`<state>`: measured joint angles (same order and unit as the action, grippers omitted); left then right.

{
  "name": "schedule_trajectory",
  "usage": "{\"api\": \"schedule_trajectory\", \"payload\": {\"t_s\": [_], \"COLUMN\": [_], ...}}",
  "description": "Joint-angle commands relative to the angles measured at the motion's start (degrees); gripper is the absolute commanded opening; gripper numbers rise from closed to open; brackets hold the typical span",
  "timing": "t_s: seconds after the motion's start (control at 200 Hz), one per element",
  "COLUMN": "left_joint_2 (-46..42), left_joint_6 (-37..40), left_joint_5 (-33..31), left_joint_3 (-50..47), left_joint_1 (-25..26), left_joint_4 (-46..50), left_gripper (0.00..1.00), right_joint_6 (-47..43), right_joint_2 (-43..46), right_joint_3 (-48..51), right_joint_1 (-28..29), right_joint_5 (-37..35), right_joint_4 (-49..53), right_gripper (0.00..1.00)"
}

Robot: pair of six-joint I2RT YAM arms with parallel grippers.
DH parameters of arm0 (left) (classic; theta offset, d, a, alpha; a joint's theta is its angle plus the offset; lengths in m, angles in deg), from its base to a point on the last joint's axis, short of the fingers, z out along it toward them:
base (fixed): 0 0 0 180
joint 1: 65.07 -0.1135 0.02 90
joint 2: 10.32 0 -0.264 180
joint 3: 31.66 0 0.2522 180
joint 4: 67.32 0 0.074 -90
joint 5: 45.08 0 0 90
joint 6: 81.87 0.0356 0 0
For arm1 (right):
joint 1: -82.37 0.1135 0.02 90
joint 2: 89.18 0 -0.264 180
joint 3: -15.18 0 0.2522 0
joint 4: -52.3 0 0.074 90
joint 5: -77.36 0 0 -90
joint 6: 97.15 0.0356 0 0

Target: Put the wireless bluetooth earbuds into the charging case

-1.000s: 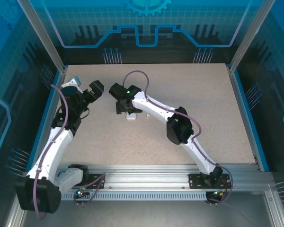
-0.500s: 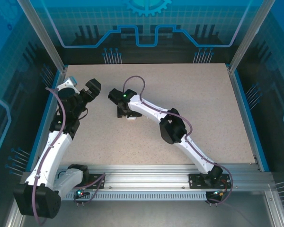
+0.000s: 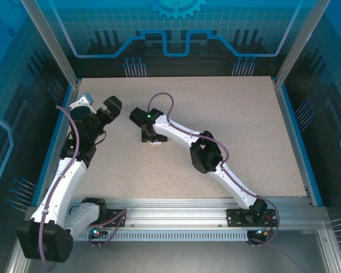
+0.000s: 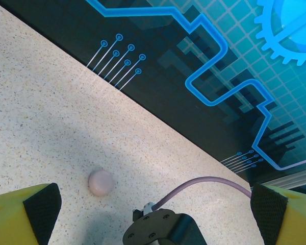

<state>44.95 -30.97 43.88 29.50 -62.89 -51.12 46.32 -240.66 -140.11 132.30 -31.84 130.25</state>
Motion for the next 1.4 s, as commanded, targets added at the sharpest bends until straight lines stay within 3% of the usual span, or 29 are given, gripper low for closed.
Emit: {"api": "schedule_trajectory", "payload": {"t_s": [0.0,0.06,0.175,0.365,0.92,1.085,1.201,1.391], "left_joint_2": [-0.85,-0.86,-0.86,-1.21,-0.51,0.14,0.61,0.90], "left_joint_6": [0.18,0.07,-0.02,0.33,0.68,0.67,1.03,-0.79], "left_joint_5": [1.63,1.98,2.69,2.71,3.67,4.37,5.13,11.88], "left_joint_3": [-0.88,-0.92,-1.25,-1.50,-1.73,-1.37,-1.25,-3.46], "left_joint_1": [-0.60,-0.59,-0.59,-0.60,-0.59,-0.59,-0.64,-0.60], "left_joint_4": [-0.43,-0.35,-0.32,-0.02,-0.05,-0.15,-0.13,-1.37], "left_gripper": [0.99,0.99,0.99,0.99,0.99,0.99,0.99,0.99], "right_joint_6": [0.39,0.26,-0.07,-0.58,-2.86,-3.12,-3.25,-1.62], "right_joint_2": [-1.18,-0.40,1.91,4.92,3.97,3.83,4.01,9.30], "right_joint_3": [2.32,3.37,6.61,11.41,11.10,11.10,11.08,16.55], "right_joint_1": [-0.40,-0.28,0.02,0.43,1.48,1.66,1.74,1.84], "right_joint_5": [0.12,0.20,0.27,-0.18,1.51,1.44,1.61,3.30], "right_joint_4": [1.92,1.91,1.09,-1.32,-2.27,-1.47,-0.74,-3.58], "right_gripper": [0.66,0.65,0.74,0.74,0.74,0.69,0.54,0.47]}}
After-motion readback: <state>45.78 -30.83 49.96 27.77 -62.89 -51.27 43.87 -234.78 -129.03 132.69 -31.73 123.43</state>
